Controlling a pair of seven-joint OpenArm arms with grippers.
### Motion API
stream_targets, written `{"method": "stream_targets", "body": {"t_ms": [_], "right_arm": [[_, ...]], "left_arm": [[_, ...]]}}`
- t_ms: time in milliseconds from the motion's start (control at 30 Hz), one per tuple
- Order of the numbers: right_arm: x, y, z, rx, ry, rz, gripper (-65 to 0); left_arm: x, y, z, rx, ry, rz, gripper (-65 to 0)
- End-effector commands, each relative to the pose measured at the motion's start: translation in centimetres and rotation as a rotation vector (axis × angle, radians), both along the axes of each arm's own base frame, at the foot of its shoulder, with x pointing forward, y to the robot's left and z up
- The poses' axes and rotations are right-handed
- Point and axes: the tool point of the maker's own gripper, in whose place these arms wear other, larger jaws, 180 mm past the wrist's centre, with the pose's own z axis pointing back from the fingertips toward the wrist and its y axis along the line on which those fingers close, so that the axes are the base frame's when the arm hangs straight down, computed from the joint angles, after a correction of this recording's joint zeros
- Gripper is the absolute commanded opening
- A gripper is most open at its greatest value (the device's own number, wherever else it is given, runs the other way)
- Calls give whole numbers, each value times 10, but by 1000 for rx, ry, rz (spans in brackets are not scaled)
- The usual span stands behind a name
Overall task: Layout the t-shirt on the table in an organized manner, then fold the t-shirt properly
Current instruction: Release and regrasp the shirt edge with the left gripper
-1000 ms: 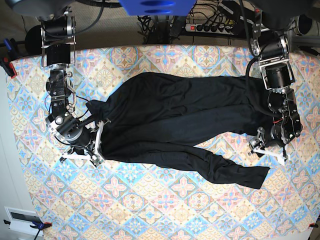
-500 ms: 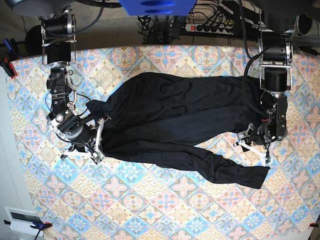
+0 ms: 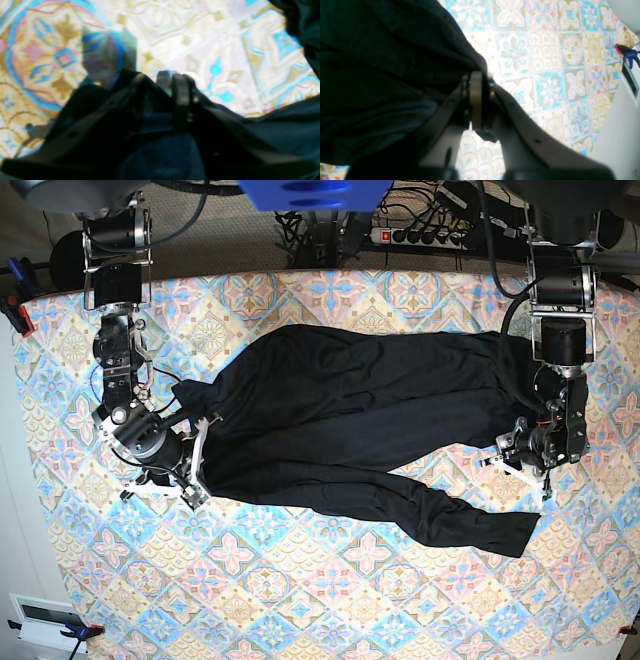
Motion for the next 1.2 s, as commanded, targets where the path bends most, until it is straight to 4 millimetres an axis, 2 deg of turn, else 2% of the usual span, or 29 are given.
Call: {"method": "stream_targets", "body": {"t_ms": [0,33,133,200,333,500,667,900,967,1100,1167], "right_arm": [[9,-1,19,8,-59,4,-650],[9,-1,19,8,-59,4,-650],[9,-1,19,8,-59,4,-650],[9,-1,19,8,-59,4,-650],[9,-1,18,8,-56,3,-650],[9,-1,17,9,-53,3,-650],[9,-1,17,9,-52,2,-650],[10,-1,17,9,-51,3,-650],[10,-1,17,9,-51,3,-650],[10,-1,17,9,-53,4,-650],[10,-1,17,9,-53,4,-650]], "left_arm": [[-5,24,7,60,26,23,-409],[-6,30,9,70,26,27,-391],[-8,27,5,95,47,-6,-358],[-10,26,3,111,60,-27,-358],[-12,35,7,106,57,-14,-357],[-12,48,23,-3,15,50,-357],[-14,60,31,-25,3,75,-357],[-17,58,25,-22,13,71,-357],[-23,55,17,-26,26,69,-357],[-17,52,14,10,-8,58,-358],[-12,39,9,15,-13,37,-358]]}}
